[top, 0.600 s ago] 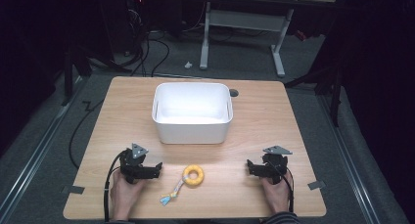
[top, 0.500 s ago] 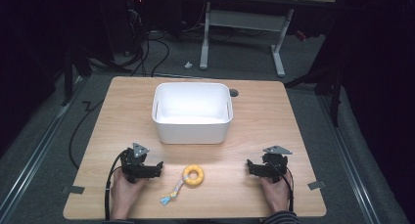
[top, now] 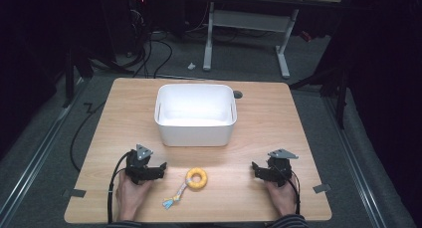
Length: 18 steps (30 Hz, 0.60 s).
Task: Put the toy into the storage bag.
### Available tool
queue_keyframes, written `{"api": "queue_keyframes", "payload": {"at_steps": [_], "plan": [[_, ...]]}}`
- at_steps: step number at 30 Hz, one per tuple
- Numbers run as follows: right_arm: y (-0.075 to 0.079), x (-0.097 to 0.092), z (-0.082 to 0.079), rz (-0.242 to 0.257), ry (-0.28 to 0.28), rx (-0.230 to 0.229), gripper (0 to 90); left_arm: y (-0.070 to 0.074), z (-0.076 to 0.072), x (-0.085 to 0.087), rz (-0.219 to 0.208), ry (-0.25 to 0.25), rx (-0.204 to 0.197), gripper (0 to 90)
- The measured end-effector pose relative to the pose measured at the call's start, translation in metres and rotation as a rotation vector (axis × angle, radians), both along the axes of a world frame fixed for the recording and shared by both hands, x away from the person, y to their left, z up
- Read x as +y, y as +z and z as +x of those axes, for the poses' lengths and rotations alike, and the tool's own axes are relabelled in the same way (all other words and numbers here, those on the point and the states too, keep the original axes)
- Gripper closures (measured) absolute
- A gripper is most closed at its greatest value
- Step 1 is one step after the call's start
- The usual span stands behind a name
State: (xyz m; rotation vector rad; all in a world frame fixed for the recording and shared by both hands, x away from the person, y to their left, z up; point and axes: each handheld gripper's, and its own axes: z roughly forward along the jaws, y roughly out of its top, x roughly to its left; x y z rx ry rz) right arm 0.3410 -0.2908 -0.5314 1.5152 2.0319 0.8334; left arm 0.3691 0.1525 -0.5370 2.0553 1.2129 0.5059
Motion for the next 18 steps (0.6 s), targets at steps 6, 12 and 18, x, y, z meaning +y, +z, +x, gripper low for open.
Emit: {"api": "queue_keyframes", "payload": {"at_steps": [6,12,18], "plan": [[0.0,0.0004,-0.0003,-0.004,-0.001,-0.003,19.8,0.0009,-0.0005,0.0012,0.003,-0.011,-0.002,16.6],[0.0,0.0002,-0.0006,-0.003,0.009,-0.008,20.8,0.0031,-0.0025,0.0008,0.004,0.001,0.011,20.3],[0.0,0.0001,-0.0006,-0.004,0.01,-0.009,21.1,0.0063,-0.0044,0.0013,-0.034,-0.017,0.022,23.5]]}}
